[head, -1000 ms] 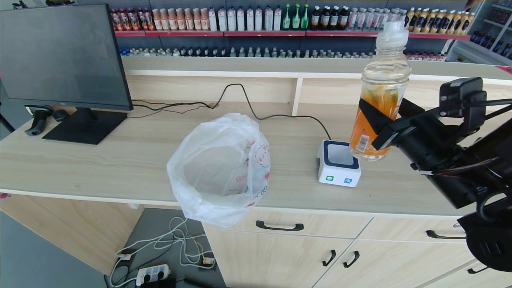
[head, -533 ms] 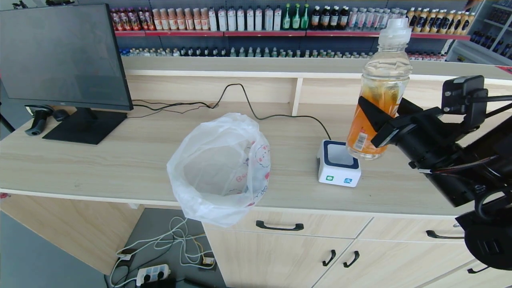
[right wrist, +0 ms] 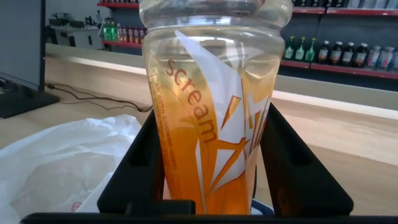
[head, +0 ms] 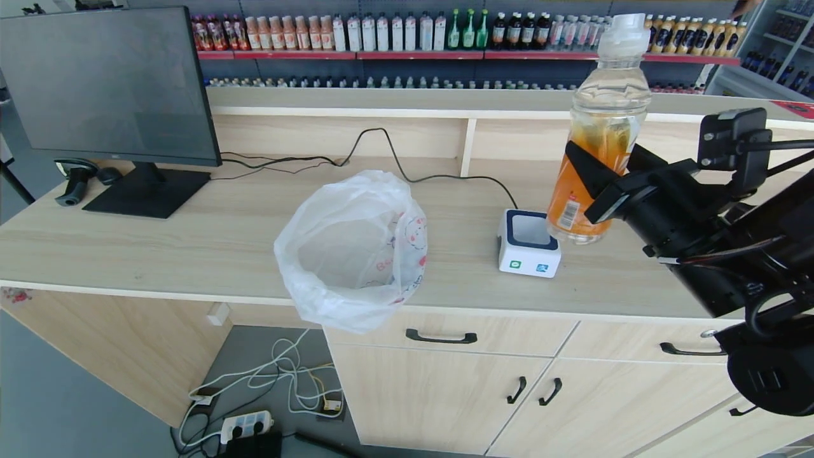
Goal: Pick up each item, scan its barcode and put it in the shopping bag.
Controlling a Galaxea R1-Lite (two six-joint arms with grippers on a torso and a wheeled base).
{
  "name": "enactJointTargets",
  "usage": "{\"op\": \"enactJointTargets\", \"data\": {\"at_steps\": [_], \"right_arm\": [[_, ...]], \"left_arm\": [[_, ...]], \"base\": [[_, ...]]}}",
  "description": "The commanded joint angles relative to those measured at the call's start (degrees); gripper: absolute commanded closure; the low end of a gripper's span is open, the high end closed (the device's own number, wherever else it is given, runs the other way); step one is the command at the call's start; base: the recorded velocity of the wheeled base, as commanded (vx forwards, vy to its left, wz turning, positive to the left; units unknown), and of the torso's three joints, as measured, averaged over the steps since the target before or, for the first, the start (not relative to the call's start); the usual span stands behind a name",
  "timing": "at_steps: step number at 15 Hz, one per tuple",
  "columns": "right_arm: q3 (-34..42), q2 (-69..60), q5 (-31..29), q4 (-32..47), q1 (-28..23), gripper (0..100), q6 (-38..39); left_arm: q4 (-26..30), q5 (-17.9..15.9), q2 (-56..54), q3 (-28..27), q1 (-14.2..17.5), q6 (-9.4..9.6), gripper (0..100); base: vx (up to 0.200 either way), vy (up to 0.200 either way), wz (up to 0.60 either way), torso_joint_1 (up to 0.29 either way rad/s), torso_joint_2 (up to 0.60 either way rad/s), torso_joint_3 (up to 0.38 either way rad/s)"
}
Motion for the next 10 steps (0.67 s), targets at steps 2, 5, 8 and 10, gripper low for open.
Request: {"op": "enactJointTargets", "data": {"at_steps": [2,5,8,10], "right_arm": [[-0.1,0.4,0.0,-0.3,0.1,100,-0.1],[-0.2,0.4,0.0,-0.3,0.1,100,-0.1],[-0.4,0.8,0.0,-0.3,0.1,100,-0.1],[-0.5,0.9,0.0,-0.3,0.1,100,-0.1]], "left_arm": [[0.0,0.0,0.0,0.0,0.0,0.0,0],[0.0,0.0,0.0,0.0,0.0,0.0,0],[0.0,0.0,0.0,0.0,0.0,0.0,0],[0.0,0.0,0.0,0.0,0.0,0.0,0]], "base": [[0.0,0.0,0.0,0.0,0.0,0.0],[0.0,0.0,0.0,0.0,0.0,0.0],[0.0,0.0,0.6,0.001,0.0,0.002],[0.0,0.0,0.6,-0.002,0.0,0.002]]}}
